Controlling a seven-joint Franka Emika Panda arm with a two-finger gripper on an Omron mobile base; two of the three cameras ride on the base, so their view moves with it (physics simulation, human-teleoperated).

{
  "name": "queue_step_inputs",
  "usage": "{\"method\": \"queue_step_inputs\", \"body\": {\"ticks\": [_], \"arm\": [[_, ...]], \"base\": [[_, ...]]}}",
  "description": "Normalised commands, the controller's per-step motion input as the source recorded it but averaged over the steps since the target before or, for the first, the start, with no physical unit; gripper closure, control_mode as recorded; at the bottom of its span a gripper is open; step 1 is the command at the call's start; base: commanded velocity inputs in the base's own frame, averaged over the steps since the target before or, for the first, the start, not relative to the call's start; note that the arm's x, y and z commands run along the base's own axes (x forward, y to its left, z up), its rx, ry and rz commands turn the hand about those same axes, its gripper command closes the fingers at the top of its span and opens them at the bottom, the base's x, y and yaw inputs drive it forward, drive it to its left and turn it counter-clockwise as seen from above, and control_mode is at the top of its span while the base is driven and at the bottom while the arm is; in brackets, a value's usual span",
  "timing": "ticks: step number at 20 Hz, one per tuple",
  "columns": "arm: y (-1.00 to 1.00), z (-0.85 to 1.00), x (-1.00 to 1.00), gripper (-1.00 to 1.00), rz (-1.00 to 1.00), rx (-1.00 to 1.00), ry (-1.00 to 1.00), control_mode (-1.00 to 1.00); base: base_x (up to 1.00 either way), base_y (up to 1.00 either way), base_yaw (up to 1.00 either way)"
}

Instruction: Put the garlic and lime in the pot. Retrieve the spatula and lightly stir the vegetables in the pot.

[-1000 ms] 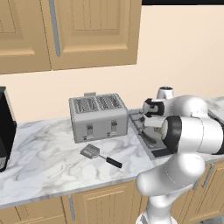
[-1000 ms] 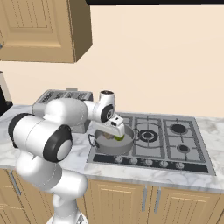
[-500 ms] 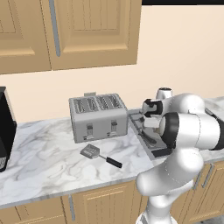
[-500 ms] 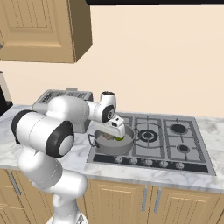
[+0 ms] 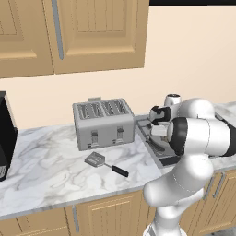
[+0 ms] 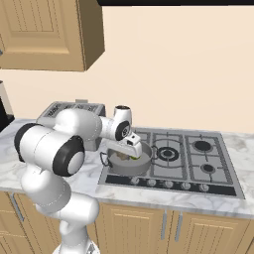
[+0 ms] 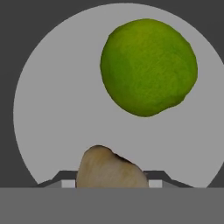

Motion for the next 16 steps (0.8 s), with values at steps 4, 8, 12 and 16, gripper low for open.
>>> {"method": "queue_step_inputs", "body": {"ticks": [4, 8, 12, 16], "arm": [[0.00, 0.00, 0.00, -1.00, 0.00, 0.00, 0.03, -1.00], [0.00, 0.00, 0.00, -1.00, 0.00, 0.00, 0.07, -1.00], [0.00, 0.02, 0.00, -1.00, 0.00, 0.00, 0.02, -1.00], [0.09, 0.50, -0.10, -1.00, 0.00, 0.00, -0.03, -1.00]], "base": [[0.00, 0.00, 0.00], [0.00, 0.00, 0.00], [0.00, 0.00, 0.00], [0.00, 0.00, 0.00]]}}
